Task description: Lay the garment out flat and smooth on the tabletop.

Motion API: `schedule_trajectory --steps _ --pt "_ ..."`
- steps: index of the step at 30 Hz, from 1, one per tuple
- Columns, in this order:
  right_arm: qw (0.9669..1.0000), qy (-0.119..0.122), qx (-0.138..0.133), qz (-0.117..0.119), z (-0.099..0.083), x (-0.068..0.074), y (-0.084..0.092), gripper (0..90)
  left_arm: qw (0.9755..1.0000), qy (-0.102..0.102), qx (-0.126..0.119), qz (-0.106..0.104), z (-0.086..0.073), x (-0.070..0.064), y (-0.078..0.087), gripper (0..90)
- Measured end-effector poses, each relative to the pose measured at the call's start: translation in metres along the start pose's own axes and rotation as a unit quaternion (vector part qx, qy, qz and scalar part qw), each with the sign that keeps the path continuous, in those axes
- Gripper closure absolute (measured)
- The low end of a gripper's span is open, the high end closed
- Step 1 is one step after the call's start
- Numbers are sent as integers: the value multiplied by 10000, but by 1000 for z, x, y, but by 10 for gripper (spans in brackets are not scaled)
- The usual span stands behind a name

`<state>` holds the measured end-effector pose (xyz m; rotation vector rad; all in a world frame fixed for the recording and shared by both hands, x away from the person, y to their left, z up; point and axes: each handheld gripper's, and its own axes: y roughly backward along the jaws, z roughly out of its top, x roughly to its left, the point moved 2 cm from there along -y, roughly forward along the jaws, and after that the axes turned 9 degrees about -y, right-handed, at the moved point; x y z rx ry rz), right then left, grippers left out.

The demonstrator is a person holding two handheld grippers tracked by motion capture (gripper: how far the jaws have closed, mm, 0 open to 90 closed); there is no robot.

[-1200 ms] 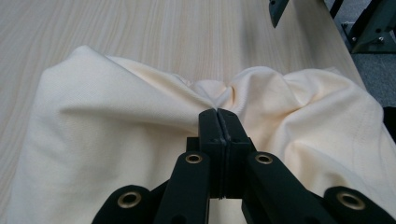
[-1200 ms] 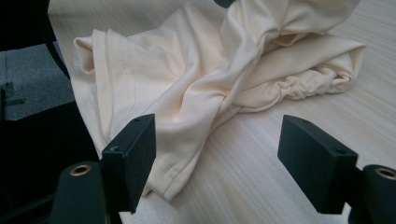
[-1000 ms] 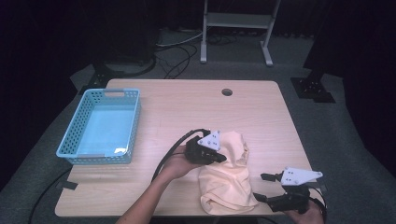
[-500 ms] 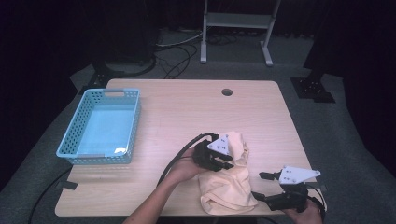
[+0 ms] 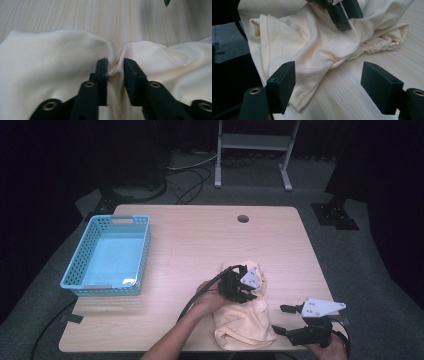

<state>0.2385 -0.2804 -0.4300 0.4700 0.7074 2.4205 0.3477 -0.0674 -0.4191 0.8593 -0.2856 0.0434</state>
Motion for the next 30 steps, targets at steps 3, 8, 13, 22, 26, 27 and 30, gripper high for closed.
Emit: schedule_trajectory --steps 3,8,13,22,26,27,30 --pt "10000 -3 10 10 0 0 -1 273 10000 -24 60 -50 -1 1 -2 839" --pt "10000 -16 1 3 0 -1 0 273 9998 98 -76 -172 -4 2 4 875" --pt "10000 -1 9 24 0 0 -1 273 9997 91 -209 -123 -6 -2 19 877" --pt "9999 44 89 63 3 3 -7 274 9987 239 -451 -10 -20 -8 51 877" --pt "9999 61 106 58 8 3 -10 274 9981 281 -545 74 -27 -10 65 877" --pt "9999 74 110 59 9 3 -10 274 9980 289 -558 101 -29 -11 69 877" --pt "9999 103 126 59 15 3 -13 274 9973 343 -623 157 -34 -13 80 877"
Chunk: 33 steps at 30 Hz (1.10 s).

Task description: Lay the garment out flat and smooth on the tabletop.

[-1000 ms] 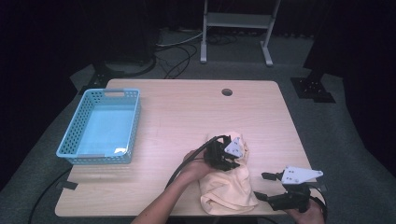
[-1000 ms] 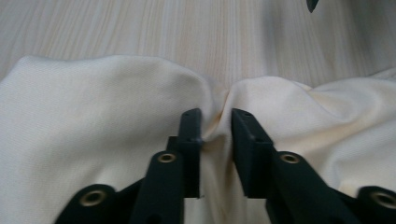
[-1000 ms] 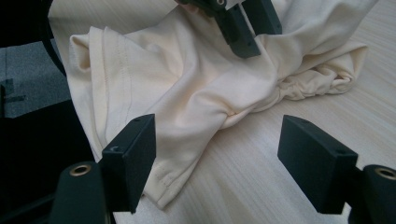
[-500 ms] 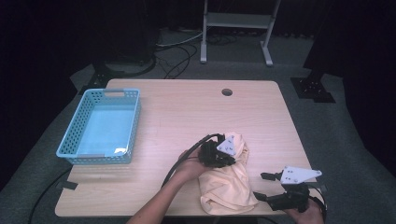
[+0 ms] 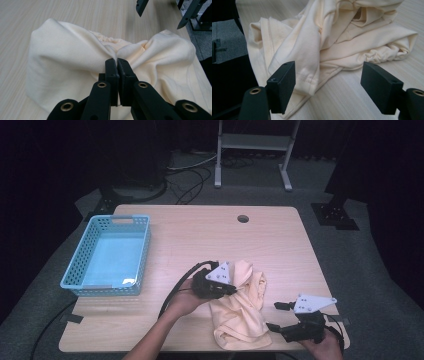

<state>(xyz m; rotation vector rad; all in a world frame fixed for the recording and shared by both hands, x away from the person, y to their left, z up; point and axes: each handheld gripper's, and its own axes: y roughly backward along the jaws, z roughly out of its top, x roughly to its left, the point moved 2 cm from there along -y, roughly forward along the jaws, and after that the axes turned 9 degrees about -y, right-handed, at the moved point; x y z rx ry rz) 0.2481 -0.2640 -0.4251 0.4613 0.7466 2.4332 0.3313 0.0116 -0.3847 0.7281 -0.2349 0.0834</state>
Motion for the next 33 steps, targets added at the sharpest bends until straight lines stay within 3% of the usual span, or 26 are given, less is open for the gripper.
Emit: schedule_trajectory --steps 13,33 --pt "9999 118 14 109 20 3 -16 274 9993 238 -89 257 -26 -6 42 878" --pt "9994 183 176 222 26 4 -39 273 9970 550 -95 540 -55 -12 75 878"
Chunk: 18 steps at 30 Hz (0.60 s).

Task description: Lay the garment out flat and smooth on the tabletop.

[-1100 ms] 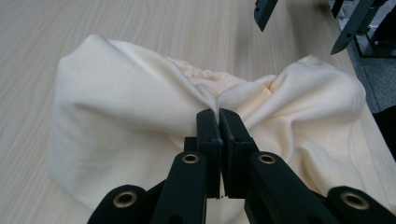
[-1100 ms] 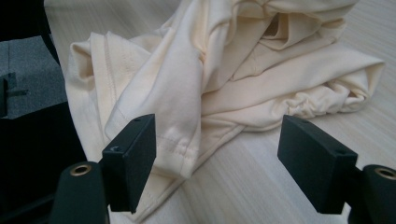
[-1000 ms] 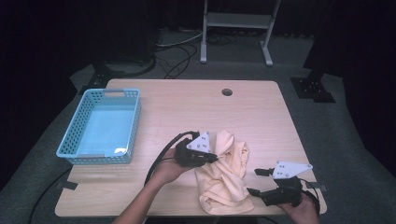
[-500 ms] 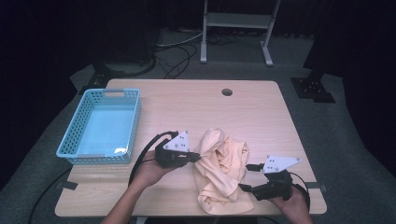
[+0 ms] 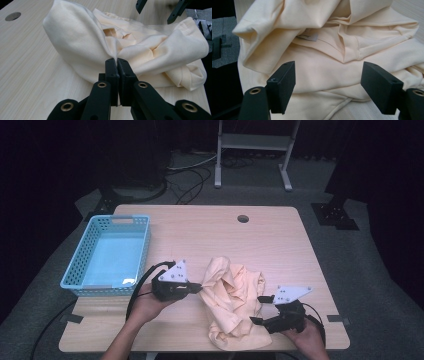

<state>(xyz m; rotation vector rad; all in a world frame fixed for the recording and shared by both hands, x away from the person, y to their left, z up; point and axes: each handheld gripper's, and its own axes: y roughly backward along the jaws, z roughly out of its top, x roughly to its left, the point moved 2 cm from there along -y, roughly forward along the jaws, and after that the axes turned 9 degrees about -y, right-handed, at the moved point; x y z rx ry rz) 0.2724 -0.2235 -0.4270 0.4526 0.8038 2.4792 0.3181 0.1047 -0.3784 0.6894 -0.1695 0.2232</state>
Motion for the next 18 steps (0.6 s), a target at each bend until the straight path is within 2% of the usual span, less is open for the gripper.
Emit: schedule_trajectory --steps 18 --pt "9985 148 533 -49 -4 4 -28 273 9990 329 159 260 -25 0 27 878"
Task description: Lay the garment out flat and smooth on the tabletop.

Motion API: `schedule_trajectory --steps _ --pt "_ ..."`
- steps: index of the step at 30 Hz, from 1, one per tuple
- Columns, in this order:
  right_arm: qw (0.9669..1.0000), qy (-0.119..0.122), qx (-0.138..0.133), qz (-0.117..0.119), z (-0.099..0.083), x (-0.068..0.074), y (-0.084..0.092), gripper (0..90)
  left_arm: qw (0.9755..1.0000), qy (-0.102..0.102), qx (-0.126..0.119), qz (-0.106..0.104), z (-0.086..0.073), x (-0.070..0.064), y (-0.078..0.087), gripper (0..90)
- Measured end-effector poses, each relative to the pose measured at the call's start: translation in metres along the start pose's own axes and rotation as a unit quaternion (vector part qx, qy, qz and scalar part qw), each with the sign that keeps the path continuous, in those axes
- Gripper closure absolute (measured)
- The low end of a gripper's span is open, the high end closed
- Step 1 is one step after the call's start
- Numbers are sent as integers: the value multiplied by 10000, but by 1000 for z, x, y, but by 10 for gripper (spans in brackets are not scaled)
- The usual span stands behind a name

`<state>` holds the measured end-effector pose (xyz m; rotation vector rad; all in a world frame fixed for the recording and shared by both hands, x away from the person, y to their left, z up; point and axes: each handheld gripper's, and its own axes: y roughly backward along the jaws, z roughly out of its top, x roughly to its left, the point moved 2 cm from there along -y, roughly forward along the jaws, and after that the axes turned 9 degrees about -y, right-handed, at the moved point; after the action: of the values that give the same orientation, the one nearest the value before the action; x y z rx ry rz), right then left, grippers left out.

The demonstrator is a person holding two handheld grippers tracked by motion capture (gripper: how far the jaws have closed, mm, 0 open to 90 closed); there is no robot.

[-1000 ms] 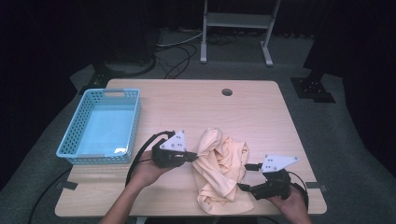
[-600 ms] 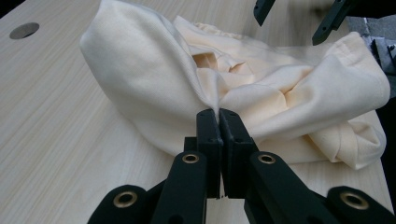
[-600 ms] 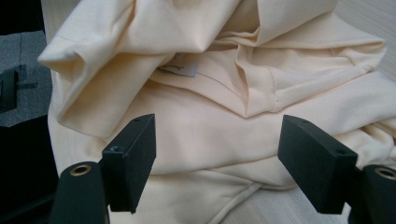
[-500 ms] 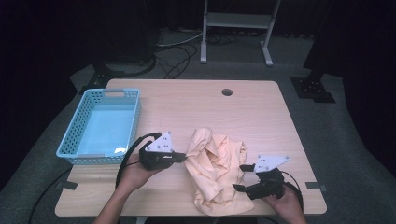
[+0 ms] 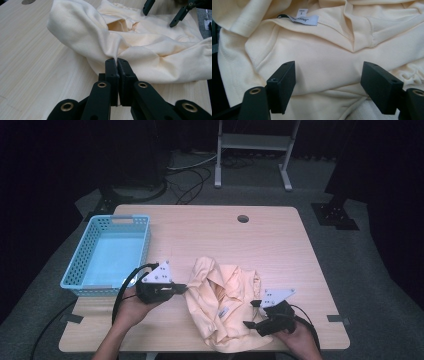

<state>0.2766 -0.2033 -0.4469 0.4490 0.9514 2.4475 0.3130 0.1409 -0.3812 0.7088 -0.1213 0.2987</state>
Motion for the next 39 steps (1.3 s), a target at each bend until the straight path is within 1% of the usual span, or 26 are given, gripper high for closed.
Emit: schedule_trajectory --steps 5,11,16,21,26,28,29,31,33,35,36,39 --pt "10000 18 68 -54 0 -1 -3 279 9999 91 32 42 -8 1 3 878" --pt "9999 5 120 -108 -1 -4 -1 297 9997 207 59 88 -16 5 6 878" --pt "9997 -19 134 -185 -4 -8 3 302 9996 274 62 97 -18 8 5 877" --pt "9995 -94 125 -269 -9 -13 9 305 9994 314 134 93 -21 12 2 878" --pt "9993 -148 109 -325 -13 -16 14 307 9991 391 153 103 -22 14 -1 873" --pt "9992 -158 94 -343 -15 -17 15 307 9990 395 159 146 -21 13 -2 858" --pt "9992 -160 92 -361 -16 -17 16 307 9990 392 150 162 -21 13 -2 850" --pt "9990 -177 94 -405 -17 -18 18 305 9987 425 98 276 -20 13 1 820" --pt "9987 -206 96 -453 -20 -19 21 305 9983 488 -9 318 -19 14 5 789" --pt "9986 -233 65 -474 -23 -21 24 305 9984 483 -79 275 -19 12 7 782" --pt "9985 -250 59 -484 -24 -22 25 304 9986 446 -87 261 -18 11 7 771" --pt "9984 -272 30 -491 -25 -23 27 299 9990 380 -202 120 -13 5 3 744"
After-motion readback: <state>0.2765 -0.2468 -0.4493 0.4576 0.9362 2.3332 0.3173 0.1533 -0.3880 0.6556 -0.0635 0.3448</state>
